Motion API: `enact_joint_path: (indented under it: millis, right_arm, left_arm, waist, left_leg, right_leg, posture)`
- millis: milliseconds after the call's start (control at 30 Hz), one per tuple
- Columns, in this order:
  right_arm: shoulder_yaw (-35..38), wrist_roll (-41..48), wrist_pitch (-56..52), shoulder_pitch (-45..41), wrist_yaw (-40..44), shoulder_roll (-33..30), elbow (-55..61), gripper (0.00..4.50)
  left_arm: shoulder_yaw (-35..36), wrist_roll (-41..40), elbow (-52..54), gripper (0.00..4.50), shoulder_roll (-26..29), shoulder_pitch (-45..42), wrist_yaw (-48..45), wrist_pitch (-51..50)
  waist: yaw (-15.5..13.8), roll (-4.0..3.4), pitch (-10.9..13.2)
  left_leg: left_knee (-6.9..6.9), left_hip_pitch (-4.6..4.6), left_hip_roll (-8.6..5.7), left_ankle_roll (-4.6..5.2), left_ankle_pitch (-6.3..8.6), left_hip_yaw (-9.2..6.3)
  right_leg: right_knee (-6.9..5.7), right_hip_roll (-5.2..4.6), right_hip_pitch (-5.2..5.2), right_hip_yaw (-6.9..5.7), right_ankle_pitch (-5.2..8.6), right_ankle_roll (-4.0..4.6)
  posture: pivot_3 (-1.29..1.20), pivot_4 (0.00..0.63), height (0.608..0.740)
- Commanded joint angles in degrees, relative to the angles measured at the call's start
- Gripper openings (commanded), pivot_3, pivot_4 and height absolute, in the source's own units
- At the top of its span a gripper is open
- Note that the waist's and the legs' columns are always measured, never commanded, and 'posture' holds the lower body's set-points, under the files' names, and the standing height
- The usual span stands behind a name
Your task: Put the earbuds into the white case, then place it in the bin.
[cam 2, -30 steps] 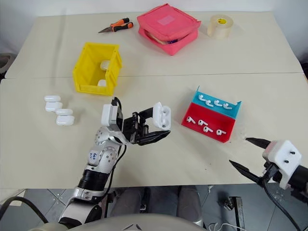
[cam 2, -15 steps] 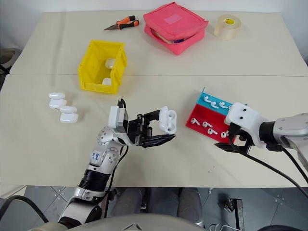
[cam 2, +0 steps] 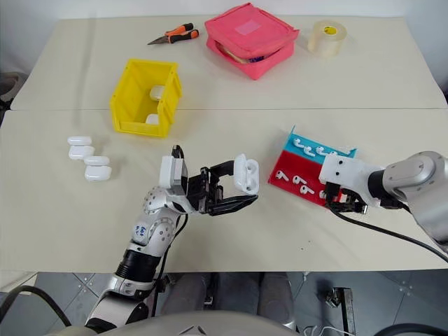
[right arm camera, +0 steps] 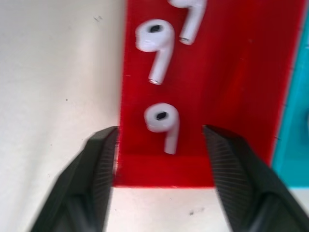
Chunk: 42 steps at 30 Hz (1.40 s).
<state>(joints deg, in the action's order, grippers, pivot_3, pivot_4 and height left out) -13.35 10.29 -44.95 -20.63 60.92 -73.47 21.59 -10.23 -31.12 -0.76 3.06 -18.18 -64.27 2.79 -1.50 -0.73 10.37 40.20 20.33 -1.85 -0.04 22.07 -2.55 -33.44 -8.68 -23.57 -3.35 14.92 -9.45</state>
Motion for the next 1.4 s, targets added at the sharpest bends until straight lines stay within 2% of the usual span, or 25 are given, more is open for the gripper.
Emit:
enact_joint_path:
  millis: [33, 333, 433, 567, 1067, 1100, 1200, 1267, 1367, 1400]
  right_arm:
    - [0.02, -1.2, 0.5, -0.89, 0.85, 0.64, 0.35, 2.93]
    - [-0.8, -3.65, 3.02, -1.27, 2.07, 1.88, -0.61, 2.93]
    - [-1.0, -4.05, 3.17, -1.59, 2.37, 2.36, -0.84, 2.35]
    - [-1.24, -4.86, 3.47, -1.53, 2.49, 2.74, -1.08, 0.93]
    - [-1.77, -8.17, 6.7, -0.59, 4.52, 3.05, -1.62, 0.93]
    - [-1.67, -8.28, 6.96, -0.48, 4.47, 3.15, -1.68, 0.63]
    - [-0.22, -7.97, 6.8, 0.02, 3.39, 3.96, -1.58, 0.54]
    - [2.25, -6.6, 6.03, 1.16, 3.5, 3.69, -0.44, 0.54]
    - [9.63, -2.06, 2.97, 4.47, 4.12, 3.37, 3.23, 0.54]
    - [14.44, 0.74, 3.48, 6.54, 4.51, 4.8, 4.44, 0.54]
  left_arm:
    - [-0.4, -0.37, 2.15, 2.81, -0.57, 0.05, 0.17, 0.89]
    - [-0.32, -0.57, 2.25, 2.81, -0.44, -0.08, 0.32, 0.61]
    - [-0.49, -0.51, 2.31, 2.81, -0.58, 0.04, 0.47, 0.58]
    - [-0.51, -0.56, 2.38, 2.81, -0.58, 0.07, 0.57, 0.47]
    - [-0.33, -0.71, 2.44, 2.81, -0.36, -0.01, 0.44, 0.33]
    - [-0.34, -0.74, 2.47, 2.81, -0.34, 0.04, 0.39, 0.31]
    - [-0.38, -0.94, 2.43, 2.81, -0.27, 0.12, 0.09, 0.14]
    - [-0.32, -1.2, 2.27, 2.81, -0.12, 0.17, -0.37, 0.04]
    - [0.06, -1.76, 1.86, 2.81, 0.09, -0.13, -1.11, -0.18]
    - [0.3, -2.02, 1.66, 2.81, 0.01, -0.32, -1.06, -0.48]
  waist:
    - [0.01, 0.0, 0.0]
    - [0.02, 0.0, 0.0]
    - [0.02, 0.0, 0.0]
    - [0.03, 0.0, 0.0]
    - [0.04, 0.0, 0.0]
    - [0.04, 0.0, 0.0]
    - [0.05, 0.0, 0.0]
    - [0.02, 0.0, 0.0]
    - [-0.11, 0.0, 0.0]
    - [-0.1, 0.0, 0.0]
  left_leg:
    - [0.0, 0.0, 0.0, 0.0, 0.0, 0.0]
    - [0.0, 0.0, 0.0, 0.0, 0.0, 0.01]
    - [0.0, 0.0, 0.0, 0.0, 0.0, 0.01]
    - [0.0, 0.0, 0.0, 0.0, 0.0, 0.01]
    - [0.0, 0.0, 0.0, 0.0, 0.0, 0.01]
    - [0.0, 0.0, 0.0, 0.0, 0.0, 0.01]
    - [0.01, -0.01, 0.0, 0.0, 0.0, 0.01]
    - [0.01, -0.01, 0.0, -0.01, 0.0, 0.01]
    - [0.02, 0.01, 0.0, 0.0, 0.0, 0.01]
    - [0.02, 0.01, -0.01, 0.0, 0.0, 0.01]
  right_leg:
    - [0.0, 0.0, 0.0, 0.0, 0.0, 0.0]
    - [0.0, 0.0, 0.0, 0.0, 0.0, 0.0]
    - [0.0, 0.0, 0.0, 0.0, 0.0, 0.0]
    - [0.0, 0.0, 0.0, 0.0, 0.0, 0.0]
    - [0.0, 0.0, 0.0, 0.0, 0.0, 0.0]
    - [0.0, 0.0, 0.0, 0.0, 0.0, 0.0]
    - [-0.01, 0.0, 0.0, 0.0, 0.0, 0.0]
    - [-0.01, 0.01, 0.01, 0.0, 0.0, 0.0]
    - [-0.02, 0.0, 0.0, -0.01, 0.0, 0.0]
    - [-0.02, 0.0, 0.0, -0.01, 0.0, -0.01]
  posture:
    - [0.0, 0.15, 0.74]
    - [0.0, 0.15, 0.74]
    - [0.0, 0.15, 0.74]
    - [0.0, 0.15, 0.74]
    - [0.0, 0.15, 0.74]
    - [0.0, 0.15, 0.74]
    - [0.0, 0.15, 0.74]
    - [0.0, 0.15, 0.74]
    - [0.0, 0.15, 0.74]
    - [0.0, 0.15, 0.74]
